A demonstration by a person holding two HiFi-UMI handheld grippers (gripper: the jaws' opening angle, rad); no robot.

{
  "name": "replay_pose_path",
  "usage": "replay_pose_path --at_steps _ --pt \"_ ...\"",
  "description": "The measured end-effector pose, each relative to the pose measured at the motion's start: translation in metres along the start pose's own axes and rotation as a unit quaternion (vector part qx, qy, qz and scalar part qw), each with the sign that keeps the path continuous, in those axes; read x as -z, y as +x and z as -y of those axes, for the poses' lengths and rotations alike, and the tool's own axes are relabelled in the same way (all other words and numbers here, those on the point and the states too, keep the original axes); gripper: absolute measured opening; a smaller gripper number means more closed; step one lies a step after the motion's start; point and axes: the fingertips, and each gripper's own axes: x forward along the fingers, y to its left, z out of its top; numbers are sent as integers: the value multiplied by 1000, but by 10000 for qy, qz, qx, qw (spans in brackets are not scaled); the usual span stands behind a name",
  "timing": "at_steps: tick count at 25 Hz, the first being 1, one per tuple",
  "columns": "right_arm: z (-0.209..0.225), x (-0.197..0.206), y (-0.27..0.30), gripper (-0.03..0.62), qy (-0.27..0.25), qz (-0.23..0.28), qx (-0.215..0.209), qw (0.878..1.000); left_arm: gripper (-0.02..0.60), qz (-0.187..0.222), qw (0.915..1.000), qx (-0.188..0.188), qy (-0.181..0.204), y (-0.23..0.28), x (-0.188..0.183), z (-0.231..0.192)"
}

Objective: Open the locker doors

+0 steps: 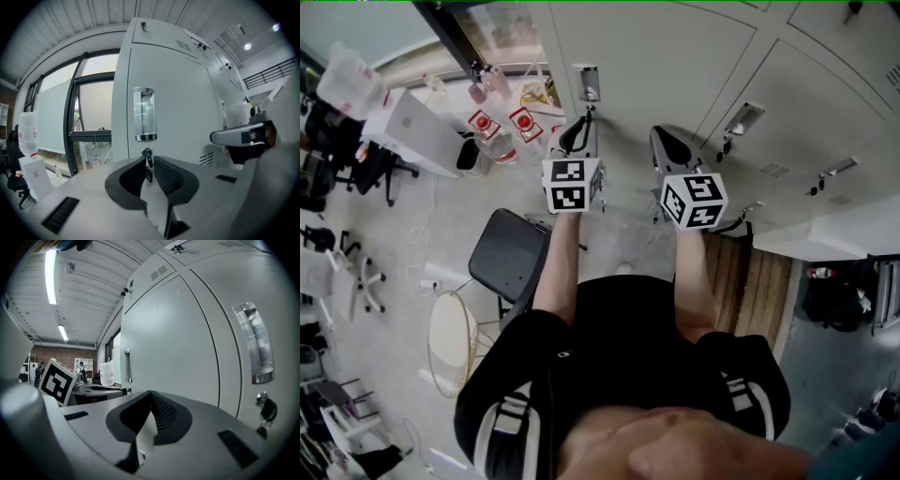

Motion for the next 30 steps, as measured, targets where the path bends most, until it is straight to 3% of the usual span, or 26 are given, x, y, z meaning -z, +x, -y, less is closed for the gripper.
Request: replay_pose_path --at_steps 3,6,10,17,19,22,24,27,28,29,30 --pt "0 1 4 18 19 -14 -51 10000 49 -51 9993 -48 357 0 -2 1" --pt "0 4 6 18 39 -34 -98 9999 35 -235 9931 -172 1137 -1 -2 4" --pt "2 9 8 18 73 -55 -139 9999 32 -399 9729 -353 2250 0 -1 8" --pt "5 11 9 18 114 -51 -189 9997 31 -666 9323 -607 3504 1 2 12" --pt "7 13 8 17 132 -62 -192 9997 31 -720 9142 -685 3930 2 3 12" --pt "9 15 7 18 144 -79 -198 9997 31 -751 8767 -802 4683 2 4 14" --pt "10 18 6 18 155 -91 -206 9996 31 -749 8468 -825 5202 2 5 15" --pt "12 20 5 18 179 -97 -208 9996 31 -856 7926 -888 5972 2 10 15" --pt "13 20 5 18 193 -94 -206 9996 31 -904 7795 -906 6131 3 12 15" --pt "13 20 4 18 214 -91 -210 9995 31 -934 7734 -907 6204 3 13 15" --pt "13 20 4 18 242 -92 -217 9994 31 -931 7734 -907 6205 2 13 15"
